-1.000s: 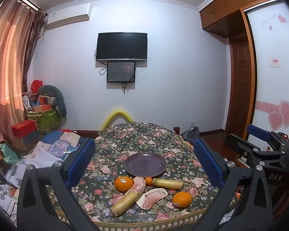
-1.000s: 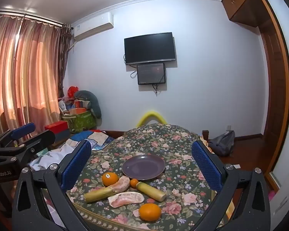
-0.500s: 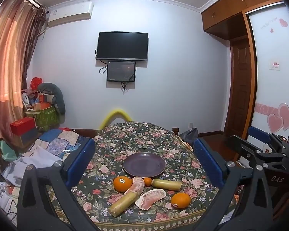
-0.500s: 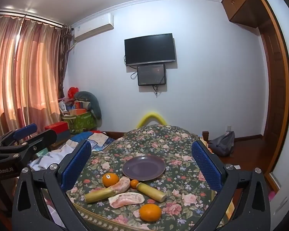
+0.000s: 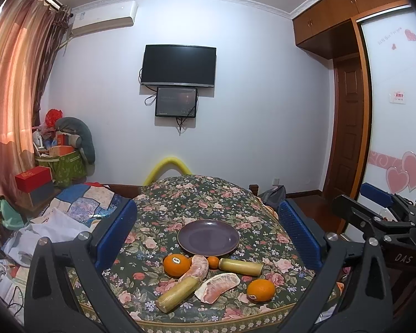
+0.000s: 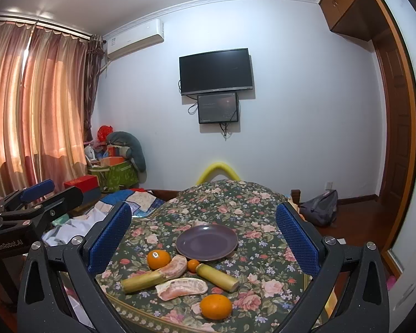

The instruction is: Organize fruits

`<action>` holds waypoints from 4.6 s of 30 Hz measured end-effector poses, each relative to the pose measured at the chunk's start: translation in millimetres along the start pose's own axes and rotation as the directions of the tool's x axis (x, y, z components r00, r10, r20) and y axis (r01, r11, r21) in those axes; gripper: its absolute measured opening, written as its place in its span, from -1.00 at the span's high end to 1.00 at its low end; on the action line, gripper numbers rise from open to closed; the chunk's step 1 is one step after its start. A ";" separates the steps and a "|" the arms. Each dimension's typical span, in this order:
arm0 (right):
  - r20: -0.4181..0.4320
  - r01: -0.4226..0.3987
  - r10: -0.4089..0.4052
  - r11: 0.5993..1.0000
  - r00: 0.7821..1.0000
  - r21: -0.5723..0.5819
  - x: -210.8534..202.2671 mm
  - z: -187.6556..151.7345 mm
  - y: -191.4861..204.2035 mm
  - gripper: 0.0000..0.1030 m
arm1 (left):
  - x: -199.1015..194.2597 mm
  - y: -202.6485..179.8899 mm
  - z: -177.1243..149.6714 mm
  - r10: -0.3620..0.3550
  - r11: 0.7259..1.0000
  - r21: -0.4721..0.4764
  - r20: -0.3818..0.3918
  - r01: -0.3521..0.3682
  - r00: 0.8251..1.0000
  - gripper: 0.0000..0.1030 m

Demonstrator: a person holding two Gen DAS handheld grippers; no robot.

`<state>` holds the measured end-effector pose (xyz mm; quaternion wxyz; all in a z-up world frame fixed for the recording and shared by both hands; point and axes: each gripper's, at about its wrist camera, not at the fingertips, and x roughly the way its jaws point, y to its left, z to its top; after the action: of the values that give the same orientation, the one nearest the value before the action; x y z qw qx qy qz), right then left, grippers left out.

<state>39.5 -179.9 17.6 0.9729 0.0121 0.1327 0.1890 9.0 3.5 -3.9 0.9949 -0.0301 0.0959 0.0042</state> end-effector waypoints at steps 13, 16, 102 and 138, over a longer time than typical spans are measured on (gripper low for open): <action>0.004 0.001 -0.001 1.000 1.000 0.002 -0.7 0.5 0.6 -1.00 | 2.4 -0.3 -0.9 0.002 1.000 0.009 -0.003 -0.002 1.000 -1.00; 0.005 -0.001 0.001 1.000 1.000 0.006 -0.9 1.3 -0.8 -1.00 | 1.7 -1.2 -1.2 0.005 1.000 0.012 0.001 -0.005 1.000 -1.00; -0.675 -0.032 0.144 0.984 0.724 0.176 152.7 -143.7 -45.8 -0.37 | 189.2 71.7 -155.6 -0.046 0.999 -0.022 -0.656 0.041 0.753 -0.20; -0.742 -0.044 0.150 0.986 0.653 0.161 175.4 -182.0 -41.4 -0.24 | 221.4 56.9 -183.6 -0.084 0.994 -0.007 -0.700 0.111 0.709 0.17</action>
<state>163.5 -158.1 -205.5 0.8167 0.0025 0.5335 0.2199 190.6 49.6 -229.5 0.8842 -0.0168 0.4628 -0.0617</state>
